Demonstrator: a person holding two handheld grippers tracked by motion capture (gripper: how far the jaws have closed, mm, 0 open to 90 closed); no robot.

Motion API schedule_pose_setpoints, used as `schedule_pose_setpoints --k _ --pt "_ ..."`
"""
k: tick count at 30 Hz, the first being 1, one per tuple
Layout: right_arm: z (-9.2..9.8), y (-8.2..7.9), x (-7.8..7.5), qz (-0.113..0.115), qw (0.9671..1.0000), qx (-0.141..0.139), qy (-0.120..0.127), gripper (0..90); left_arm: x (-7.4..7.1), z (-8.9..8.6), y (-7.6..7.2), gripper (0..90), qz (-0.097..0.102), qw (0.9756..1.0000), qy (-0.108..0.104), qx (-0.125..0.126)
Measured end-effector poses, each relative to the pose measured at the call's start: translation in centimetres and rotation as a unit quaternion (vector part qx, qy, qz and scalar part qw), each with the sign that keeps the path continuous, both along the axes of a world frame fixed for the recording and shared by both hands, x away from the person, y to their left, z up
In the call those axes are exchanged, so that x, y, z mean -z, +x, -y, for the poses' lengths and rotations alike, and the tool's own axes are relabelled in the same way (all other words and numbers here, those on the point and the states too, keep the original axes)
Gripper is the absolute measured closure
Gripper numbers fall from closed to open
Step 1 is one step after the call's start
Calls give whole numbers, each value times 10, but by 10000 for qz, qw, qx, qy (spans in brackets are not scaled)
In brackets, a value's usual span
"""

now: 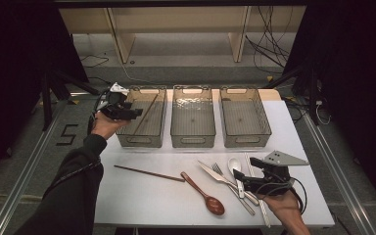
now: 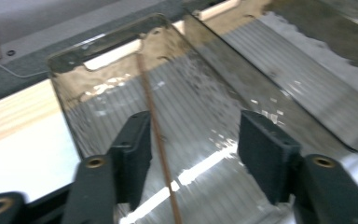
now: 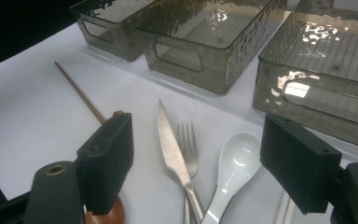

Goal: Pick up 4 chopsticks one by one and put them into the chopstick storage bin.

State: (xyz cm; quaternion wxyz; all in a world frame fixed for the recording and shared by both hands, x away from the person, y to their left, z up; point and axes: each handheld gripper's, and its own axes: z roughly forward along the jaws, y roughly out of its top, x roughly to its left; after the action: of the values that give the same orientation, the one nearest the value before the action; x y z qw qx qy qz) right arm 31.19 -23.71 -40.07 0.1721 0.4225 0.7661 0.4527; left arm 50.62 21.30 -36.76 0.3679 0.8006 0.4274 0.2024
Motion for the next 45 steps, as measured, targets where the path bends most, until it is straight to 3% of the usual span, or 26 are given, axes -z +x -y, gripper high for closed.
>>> schedule_pose_setpoints --k 5,9,13,16,18,21,24,25,27,28,29,30,36,38,39,41,42,45 --pt "0 0 0 -21 10000 15 -12 267 -4 3 -25 339 83 9993 38 370" --pt "-1 0 0 -7 10000 1 -9 267 -5 9 -39 293 -116 9972 158 718" --pt "-2 0 -1 6 10000 -12 -7 266 -4 15 -49 262 -201 9942 438 966" --pt "-2 0 -1 9 10000 -29 -14 266 -2 19 -55 240 -259 9914 532 1163" --pt "-1 0 -1 21 10000 -32 -21 267 0 23 -59 222 -328 9882 681 1335" --pt "-1 0 -1 25 10000 -26 -14 267 5 31 -65 215 -468 9794 1002 1692" --pt "-1 -1 -1 22 10000 -29 -17 267 14 40 -71 229 -649 9641 1456 2125" --pt "-1 -1 -1 28 10000 -41 -18 267 16 43 -73 240 -723 9577 1637 2255" --pt "-2 -1 -1 32 10000 -49 -13 267 22 49 -74 243 -842 9494 1846 2396" --pt "-2 -1 -1 31 10000 -49 -19 267 24 50 -75 248 -827 9478 1937 2395" --pt "-1 -1 -1 28 10000 -46 -24 267 26 52 -74 249 -842 9480 1939 2378" --pt "-1 -1 -2 27 10000 -48 -22 266 28 52 -74 248 -884 9467 1927 2425" --pt "-1 0 -1 17 10000 -44 -19 266 36 57 -78 232 -1146 9371 1946 2661" --pt "-1 0 -1 5 10000 -54 -31 266 40 59 -78 227 -1243 9301 2087 2754" --pt "-1 0 -1 10 10000 -51 -25 267 43 60 -79 224 -1291 9288 2122 2751" --pt "-1 -1 -2 12 10000 -55 -18 266 49 62 -79 219 -1368 9230 2254 2802" --pt "-1 -1 -2 8 10000 -65 -27 266 51 63 -79 215 -1415 9226 2264 2784" --pt "-1 -1 -2 22 10000 -56 -6 267 56 63 -78 212 -1492 9152 2474 2809"
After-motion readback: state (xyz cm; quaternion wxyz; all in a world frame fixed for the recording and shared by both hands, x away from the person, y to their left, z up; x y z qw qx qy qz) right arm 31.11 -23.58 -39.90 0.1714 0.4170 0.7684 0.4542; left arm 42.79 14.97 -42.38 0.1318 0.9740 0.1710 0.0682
